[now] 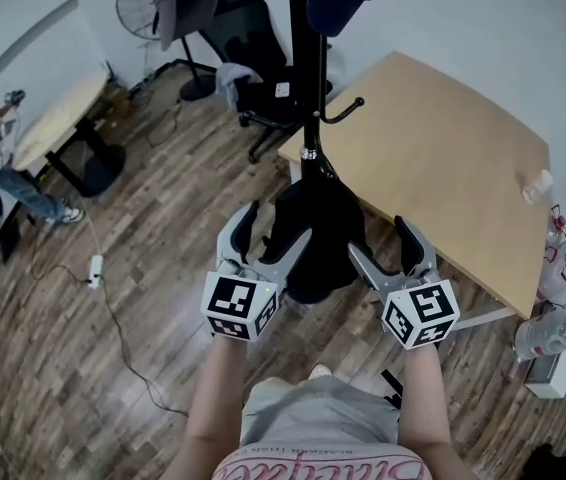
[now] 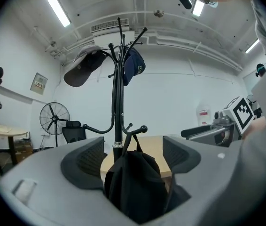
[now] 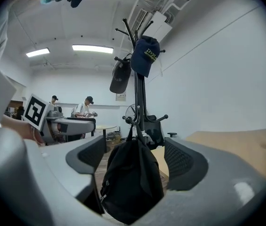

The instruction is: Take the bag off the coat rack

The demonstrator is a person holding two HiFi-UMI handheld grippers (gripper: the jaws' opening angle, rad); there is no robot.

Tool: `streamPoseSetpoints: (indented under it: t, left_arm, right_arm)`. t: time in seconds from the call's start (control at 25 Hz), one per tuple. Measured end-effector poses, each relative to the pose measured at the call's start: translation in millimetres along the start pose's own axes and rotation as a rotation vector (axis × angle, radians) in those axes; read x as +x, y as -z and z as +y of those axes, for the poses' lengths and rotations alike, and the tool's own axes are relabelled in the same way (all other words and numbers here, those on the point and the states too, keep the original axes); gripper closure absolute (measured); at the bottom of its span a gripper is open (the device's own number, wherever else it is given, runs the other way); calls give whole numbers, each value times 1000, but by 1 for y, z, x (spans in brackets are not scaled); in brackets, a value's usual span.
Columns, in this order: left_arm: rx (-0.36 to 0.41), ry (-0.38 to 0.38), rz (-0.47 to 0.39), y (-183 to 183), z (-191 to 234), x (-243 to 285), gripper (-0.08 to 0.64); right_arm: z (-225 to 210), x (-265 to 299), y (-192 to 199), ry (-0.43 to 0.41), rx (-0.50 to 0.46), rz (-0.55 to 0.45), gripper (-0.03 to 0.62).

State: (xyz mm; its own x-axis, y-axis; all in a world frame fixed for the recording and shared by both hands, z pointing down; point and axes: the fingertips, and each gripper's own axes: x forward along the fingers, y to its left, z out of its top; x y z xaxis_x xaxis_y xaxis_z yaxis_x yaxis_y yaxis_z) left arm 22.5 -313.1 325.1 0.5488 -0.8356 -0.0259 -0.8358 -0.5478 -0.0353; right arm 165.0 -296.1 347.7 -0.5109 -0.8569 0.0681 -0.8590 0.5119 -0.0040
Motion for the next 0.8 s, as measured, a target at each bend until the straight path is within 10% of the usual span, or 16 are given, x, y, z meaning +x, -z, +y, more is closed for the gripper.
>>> streamPoseSetpoints:
  t: [0.8]
  left_arm:
    - [-81, -28, 186, 106, 24, 21, 255]
  right_arm:
    - [-27, 54, 94, -62, 43, 180, 268]
